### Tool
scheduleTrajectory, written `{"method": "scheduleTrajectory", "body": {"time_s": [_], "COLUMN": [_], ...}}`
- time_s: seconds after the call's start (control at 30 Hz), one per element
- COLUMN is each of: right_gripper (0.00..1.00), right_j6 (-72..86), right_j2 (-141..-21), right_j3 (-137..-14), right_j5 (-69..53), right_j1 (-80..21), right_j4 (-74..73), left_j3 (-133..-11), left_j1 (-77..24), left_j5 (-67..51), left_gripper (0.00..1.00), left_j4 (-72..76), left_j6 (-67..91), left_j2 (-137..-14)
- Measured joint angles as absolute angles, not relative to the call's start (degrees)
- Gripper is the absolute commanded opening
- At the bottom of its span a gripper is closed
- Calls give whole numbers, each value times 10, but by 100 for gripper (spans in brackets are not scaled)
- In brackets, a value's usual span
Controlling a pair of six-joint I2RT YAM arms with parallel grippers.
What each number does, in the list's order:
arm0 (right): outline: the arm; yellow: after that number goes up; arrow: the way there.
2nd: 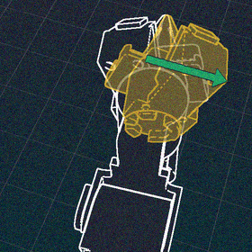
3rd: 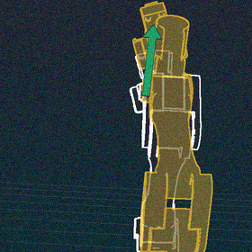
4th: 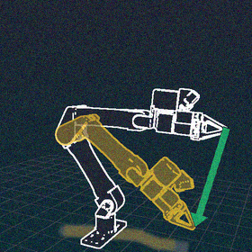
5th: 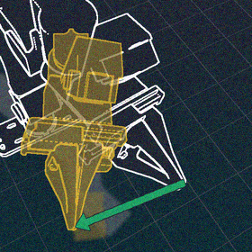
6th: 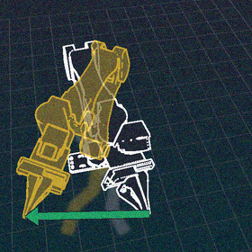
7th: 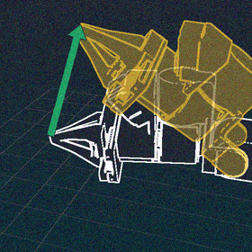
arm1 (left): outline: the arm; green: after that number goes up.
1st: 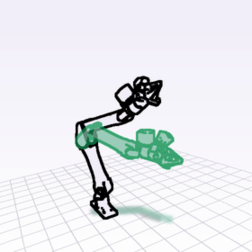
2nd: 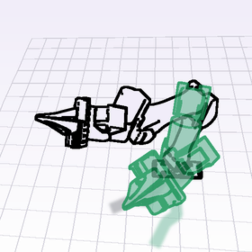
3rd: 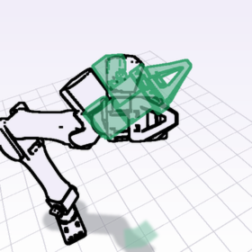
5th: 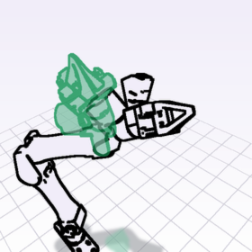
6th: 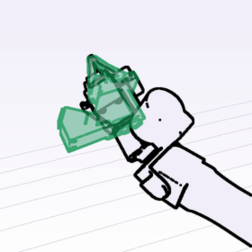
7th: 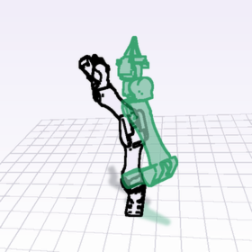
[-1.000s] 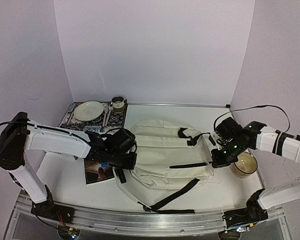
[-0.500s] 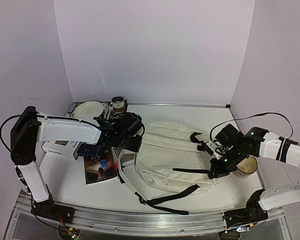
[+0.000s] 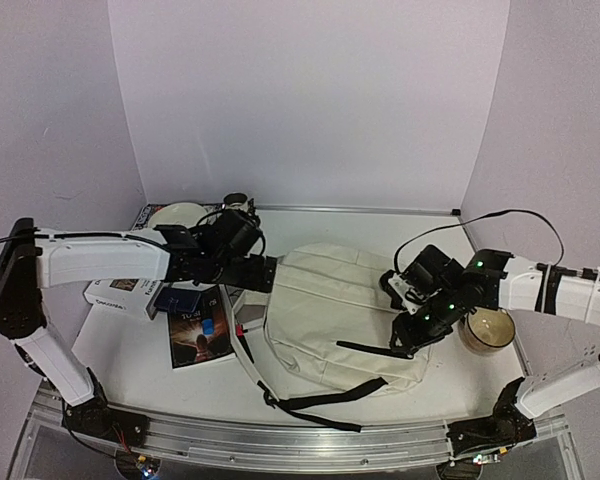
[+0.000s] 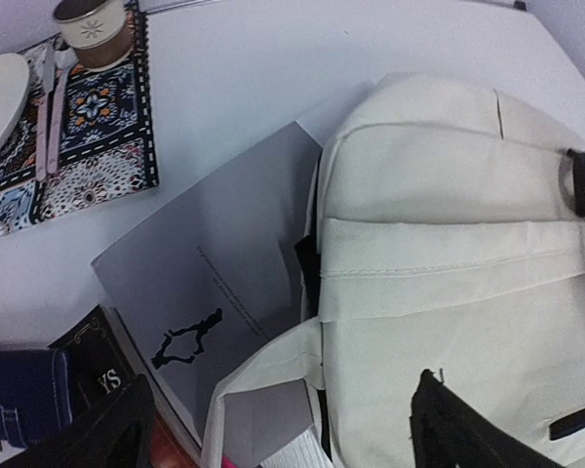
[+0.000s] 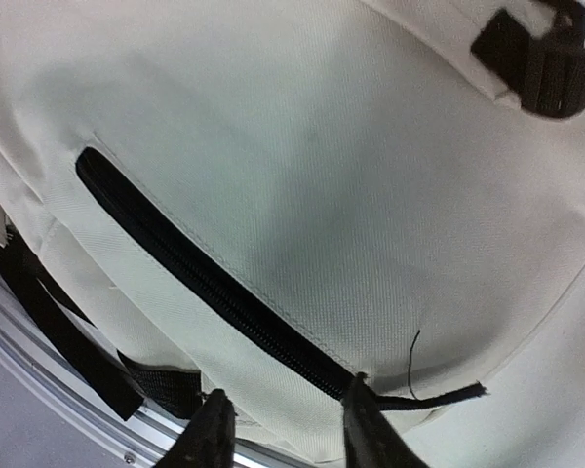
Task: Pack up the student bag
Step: Put down the student bag at the center of the board, then pick up the card case from the book.
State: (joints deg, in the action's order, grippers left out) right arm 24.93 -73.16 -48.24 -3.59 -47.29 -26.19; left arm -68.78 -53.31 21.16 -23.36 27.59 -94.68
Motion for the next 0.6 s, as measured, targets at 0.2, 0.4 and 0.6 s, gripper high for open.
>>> {"method": "scheduleTrajectory", "body": {"time_s": [0.2,0.4,0.6], "right_gripper": [63,75,85], "right_j6": [235,228,222], "right_j2": [-721,-709,-706], "right_j3": [-495,-495,-494], "right_j5": [11,48,75], "right_j1": [-473,-473,-473], "right_j4": [-273,-279,-278], "left_j3": [-634,-548,-489], "left_j1": [-478,-399,-358], "left_j5": [201,158,133], "left_gripper": [99,99,97], "left_j4": [-257,-280,-282], "left_j6": [342,420,496], "left_j2": [-862,-824,-788]}}
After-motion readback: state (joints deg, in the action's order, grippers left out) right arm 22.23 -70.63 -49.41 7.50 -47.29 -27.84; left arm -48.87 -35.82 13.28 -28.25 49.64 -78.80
